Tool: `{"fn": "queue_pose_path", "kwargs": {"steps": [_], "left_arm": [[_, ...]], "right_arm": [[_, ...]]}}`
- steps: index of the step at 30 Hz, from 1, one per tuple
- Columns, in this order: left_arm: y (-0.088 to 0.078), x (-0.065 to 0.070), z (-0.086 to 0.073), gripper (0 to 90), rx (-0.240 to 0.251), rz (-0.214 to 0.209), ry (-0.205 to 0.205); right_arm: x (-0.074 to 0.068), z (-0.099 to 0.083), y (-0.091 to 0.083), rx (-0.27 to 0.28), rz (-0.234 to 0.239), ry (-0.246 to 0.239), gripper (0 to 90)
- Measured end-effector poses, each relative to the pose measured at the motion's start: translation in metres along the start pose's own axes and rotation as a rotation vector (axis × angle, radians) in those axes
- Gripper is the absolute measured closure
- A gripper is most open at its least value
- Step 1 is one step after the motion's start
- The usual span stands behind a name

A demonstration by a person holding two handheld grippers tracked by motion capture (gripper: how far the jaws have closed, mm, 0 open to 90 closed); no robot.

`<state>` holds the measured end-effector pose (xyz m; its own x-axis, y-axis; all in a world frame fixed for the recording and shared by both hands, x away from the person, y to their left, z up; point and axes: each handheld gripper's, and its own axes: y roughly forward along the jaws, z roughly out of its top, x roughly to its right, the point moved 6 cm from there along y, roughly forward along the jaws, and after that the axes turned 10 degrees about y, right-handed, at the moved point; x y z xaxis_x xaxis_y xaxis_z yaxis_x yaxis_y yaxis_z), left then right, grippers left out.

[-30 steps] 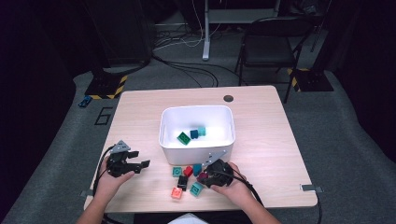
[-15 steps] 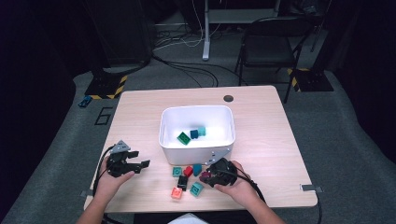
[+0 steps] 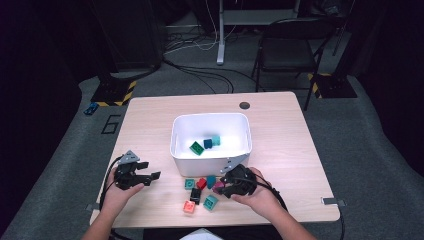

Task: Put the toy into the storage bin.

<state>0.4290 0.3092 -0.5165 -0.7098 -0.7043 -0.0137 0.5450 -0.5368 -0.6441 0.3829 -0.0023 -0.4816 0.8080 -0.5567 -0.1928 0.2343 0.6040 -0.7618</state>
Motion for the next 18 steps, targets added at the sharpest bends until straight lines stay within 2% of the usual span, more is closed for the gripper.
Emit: {"fn": "queue_pose_path", "kwargs": {"steps": [6, 18], "left_arm": [[0.000, 0.000, 0.000, 27.3, -0.001, 0.000, -0.002], [0.000, 0.000, 0.000, 27.2, 0.005, 0.005, -0.005]], "right_arm": [[-0.007, 0.013, -0.018, 0.004, 0.021, -0.026, 58.6], [-0.015, 0.038, -0.046, 0.014, 0.057, -0.038, 58.5]]}}
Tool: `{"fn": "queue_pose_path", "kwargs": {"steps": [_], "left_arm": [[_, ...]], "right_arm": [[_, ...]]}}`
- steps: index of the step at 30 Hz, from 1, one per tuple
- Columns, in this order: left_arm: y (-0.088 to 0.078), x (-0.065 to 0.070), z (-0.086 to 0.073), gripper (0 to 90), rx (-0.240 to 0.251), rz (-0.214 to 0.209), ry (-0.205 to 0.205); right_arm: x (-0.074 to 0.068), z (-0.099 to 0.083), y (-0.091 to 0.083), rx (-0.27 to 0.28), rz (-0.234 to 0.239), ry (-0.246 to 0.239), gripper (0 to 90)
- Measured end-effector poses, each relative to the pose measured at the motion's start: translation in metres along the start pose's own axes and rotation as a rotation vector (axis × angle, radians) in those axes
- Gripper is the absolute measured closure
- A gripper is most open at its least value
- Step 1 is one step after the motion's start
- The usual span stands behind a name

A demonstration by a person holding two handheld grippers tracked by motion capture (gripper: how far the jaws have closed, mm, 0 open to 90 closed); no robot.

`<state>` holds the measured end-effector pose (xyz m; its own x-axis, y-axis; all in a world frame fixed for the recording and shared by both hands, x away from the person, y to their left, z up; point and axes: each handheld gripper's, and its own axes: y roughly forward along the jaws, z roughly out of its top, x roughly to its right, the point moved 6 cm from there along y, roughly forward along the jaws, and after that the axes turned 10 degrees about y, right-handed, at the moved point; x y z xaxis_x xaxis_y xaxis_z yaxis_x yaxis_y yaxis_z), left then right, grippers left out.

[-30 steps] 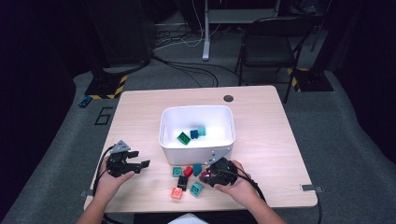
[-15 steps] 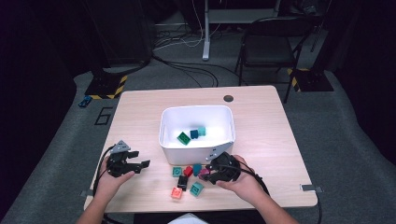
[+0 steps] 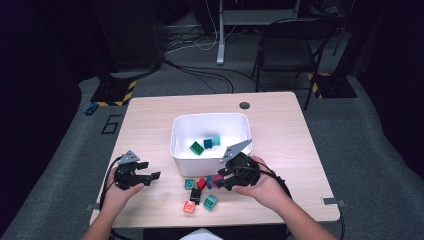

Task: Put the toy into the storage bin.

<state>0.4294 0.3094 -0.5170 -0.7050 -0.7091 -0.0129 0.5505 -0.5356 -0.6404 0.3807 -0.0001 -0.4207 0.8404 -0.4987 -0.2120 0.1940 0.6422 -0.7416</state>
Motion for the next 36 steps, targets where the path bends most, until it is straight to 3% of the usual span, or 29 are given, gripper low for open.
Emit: {"fn": "queue_pose_path", "kwargs": {"steps": [23, 36], "left_arm": [[0.001, 0.000, 0.000, 27.3, 0.002, 0.000, -0.004], [0.000, -0.001, 0.000, 27.3, -0.001, -0.005, -0.001]], "right_arm": [[0.006, 0.048, -0.042, 0.056, -0.006, 0.006, 58.5], [0.029, 0.073, -0.048, 0.076, -0.055, 0.017, 58.5]]}}
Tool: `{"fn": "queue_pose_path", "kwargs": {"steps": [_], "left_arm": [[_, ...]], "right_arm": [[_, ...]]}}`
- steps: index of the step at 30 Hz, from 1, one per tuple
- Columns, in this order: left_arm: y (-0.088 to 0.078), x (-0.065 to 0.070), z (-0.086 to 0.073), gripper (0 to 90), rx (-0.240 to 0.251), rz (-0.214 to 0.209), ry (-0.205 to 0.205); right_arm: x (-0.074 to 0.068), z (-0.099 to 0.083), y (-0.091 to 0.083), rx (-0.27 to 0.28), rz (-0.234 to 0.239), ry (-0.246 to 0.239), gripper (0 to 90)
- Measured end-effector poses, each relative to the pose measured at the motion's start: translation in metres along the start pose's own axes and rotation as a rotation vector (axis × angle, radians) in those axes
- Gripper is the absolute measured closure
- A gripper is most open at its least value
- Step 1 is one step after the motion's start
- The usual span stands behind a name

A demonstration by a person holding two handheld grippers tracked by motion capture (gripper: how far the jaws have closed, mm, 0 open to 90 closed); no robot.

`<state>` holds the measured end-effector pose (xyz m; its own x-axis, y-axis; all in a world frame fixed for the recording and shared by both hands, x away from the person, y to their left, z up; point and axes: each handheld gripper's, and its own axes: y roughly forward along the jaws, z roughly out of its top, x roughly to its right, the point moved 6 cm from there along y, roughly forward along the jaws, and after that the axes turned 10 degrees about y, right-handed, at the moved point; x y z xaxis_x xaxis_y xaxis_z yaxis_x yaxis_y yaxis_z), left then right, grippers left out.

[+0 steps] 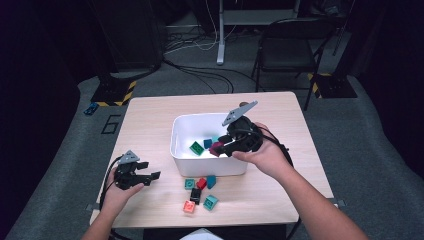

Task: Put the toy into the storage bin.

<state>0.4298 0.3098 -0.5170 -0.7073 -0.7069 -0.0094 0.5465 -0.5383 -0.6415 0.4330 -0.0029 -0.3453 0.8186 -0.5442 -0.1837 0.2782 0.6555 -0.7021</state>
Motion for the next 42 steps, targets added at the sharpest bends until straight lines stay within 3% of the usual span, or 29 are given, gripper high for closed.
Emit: {"fn": "queue_pose_path", "kwargs": {"steps": [10, 22, 37, 42], "left_arm": [[0.000, -0.001, -0.001, 27.3, -0.004, 0.002, -0.002], [-0.001, -0.002, -0.001, 27.3, -0.003, 0.000, 0.003], [0.000, -0.003, -0.001, 27.3, -0.004, -0.001, -0.002], [0.000, -0.003, -0.001, 27.3, 0.000, -0.001, -0.005]], "right_arm": [[0.024, 0.014, 0.020, -0.011, -0.035, 0.037, 58.5], [0.043, 0.032, 0.060, -0.009, -0.063, 0.056, 58.5], [0.055, 0.044, 0.111, -0.019, -0.073, 0.075, 58.5], [0.059, 0.045, 0.126, -0.029, -0.080, 0.061, 58.5]]}}
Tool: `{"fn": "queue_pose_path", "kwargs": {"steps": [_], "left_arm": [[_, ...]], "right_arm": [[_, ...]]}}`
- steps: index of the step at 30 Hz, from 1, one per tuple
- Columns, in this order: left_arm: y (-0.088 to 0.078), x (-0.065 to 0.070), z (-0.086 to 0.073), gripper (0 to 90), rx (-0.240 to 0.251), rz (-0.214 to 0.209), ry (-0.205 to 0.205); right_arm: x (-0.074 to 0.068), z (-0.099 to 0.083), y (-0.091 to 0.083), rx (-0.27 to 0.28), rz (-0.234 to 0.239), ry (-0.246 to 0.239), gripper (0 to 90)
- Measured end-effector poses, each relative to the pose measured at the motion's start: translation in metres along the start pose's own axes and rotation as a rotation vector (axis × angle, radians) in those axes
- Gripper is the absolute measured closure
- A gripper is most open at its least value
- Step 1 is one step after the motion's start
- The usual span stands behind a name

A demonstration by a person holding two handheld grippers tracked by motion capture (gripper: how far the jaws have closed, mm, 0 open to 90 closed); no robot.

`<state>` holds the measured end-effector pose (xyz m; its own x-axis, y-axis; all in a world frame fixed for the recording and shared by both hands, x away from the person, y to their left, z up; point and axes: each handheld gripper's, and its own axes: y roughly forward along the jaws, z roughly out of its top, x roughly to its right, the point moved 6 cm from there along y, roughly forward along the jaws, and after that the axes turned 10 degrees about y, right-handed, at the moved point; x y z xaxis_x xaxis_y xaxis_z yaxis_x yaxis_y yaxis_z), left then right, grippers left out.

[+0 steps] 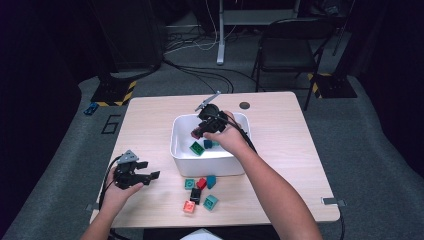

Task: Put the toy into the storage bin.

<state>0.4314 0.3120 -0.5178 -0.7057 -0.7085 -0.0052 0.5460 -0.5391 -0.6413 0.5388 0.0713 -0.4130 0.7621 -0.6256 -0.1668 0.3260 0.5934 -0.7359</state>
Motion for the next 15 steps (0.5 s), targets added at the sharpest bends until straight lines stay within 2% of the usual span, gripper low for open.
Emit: {"fn": "queue_pose_path", "kwargs": {"steps": [10, 15], "left_arm": [[0.000, 0.000, 0.000, 27.3, -0.007, -0.004, 0.004], [0.000, 0.000, 0.000, 27.3, 0.000, -0.001, 0.000]], "right_arm": [[0.003, 0.001, 0.026, -0.028, -0.020, 0.014, 58.4], [0.003, 0.001, 0.036, -0.049, -0.023, 0.039, 58.2]]}}
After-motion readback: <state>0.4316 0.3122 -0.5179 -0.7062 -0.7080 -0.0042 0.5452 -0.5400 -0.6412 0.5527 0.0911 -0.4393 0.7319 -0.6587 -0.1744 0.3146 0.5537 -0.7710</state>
